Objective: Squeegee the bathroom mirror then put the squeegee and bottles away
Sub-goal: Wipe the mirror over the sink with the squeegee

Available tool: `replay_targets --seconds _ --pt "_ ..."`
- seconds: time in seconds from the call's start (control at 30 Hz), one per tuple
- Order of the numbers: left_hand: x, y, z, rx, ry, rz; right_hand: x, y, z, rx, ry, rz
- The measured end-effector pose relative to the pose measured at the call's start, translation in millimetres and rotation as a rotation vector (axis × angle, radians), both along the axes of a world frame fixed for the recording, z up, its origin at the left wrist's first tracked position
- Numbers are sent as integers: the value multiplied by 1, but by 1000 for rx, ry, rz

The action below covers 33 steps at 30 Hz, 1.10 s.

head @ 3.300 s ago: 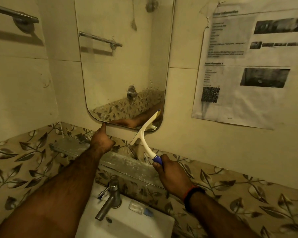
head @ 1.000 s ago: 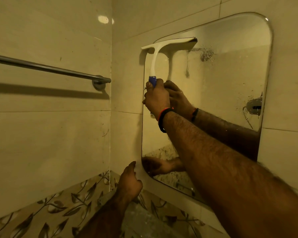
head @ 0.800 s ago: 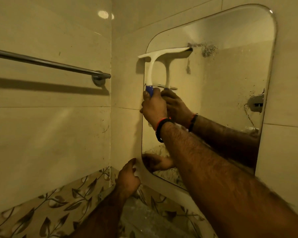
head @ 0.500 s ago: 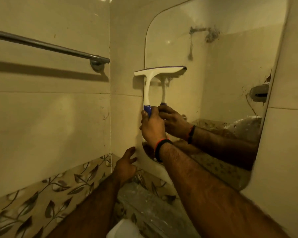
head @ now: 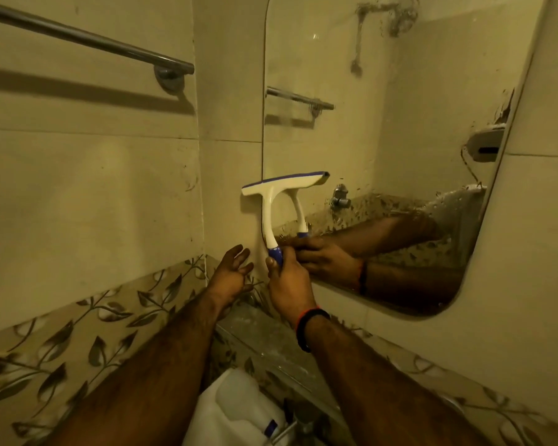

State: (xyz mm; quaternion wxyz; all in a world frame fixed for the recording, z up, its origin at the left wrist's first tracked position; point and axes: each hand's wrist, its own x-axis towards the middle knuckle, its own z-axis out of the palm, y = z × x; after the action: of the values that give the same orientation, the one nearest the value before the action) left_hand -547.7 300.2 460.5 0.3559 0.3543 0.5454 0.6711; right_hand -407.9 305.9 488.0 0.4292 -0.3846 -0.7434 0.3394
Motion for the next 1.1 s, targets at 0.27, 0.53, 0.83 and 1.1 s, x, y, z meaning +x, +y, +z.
replay_targets --seconds 0.27,0.53,0.83,1.1 --pt "13 -1 -1 -26 -54 26 32 -4 -32 1 -137 9" --pt "25 -1 -3 -71 -50 44 63 -15 -35 46 -245 -22" --pt "43 -4 -4 -80 60 42 96 -31 -42 27 -310 -34" --pt "60 -5 -4 -117 73 64 119 -42 -51 65 -339 -71"
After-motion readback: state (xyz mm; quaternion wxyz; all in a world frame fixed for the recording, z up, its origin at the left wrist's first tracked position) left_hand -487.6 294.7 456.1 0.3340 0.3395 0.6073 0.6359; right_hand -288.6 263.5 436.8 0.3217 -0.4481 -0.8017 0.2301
